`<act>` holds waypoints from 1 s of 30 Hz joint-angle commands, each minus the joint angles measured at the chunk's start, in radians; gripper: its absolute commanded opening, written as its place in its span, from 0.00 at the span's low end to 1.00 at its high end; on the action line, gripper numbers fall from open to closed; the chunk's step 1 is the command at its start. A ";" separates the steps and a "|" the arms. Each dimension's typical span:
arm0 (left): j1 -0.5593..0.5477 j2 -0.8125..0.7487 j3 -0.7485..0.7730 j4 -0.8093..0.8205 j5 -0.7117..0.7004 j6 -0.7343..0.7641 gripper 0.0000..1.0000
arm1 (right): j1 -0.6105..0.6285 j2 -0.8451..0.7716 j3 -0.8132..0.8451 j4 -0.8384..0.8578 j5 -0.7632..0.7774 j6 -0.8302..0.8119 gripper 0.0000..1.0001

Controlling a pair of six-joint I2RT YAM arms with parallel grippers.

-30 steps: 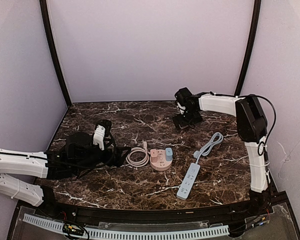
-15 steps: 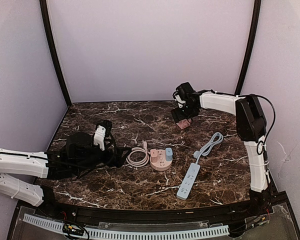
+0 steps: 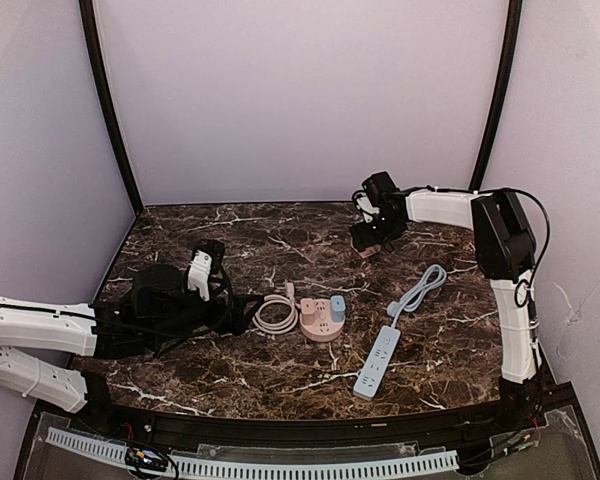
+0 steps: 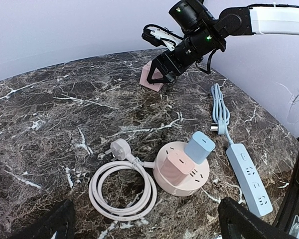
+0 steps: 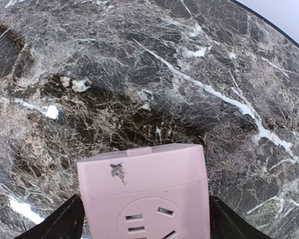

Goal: Insert the plug

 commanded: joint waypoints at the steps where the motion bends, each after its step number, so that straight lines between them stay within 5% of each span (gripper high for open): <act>1: 0.001 -0.006 -0.009 0.005 0.012 0.000 1.00 | -0.004 0.014 -0.043 0.092 -0.058 -0.039 0.77; 17: 0.003 -0.012 -0.011 0.005 0.027 -0.002 1.00 | -0.014 -0.034 -0.134 0.205 -0.098 -0.049 0.43; 30: 0.003 -0.043 -0.012 -0.012 0.072 -0.051 0.99 | 0.131 -0.524 -0.547 0.406 -0.094 -0.022 0.23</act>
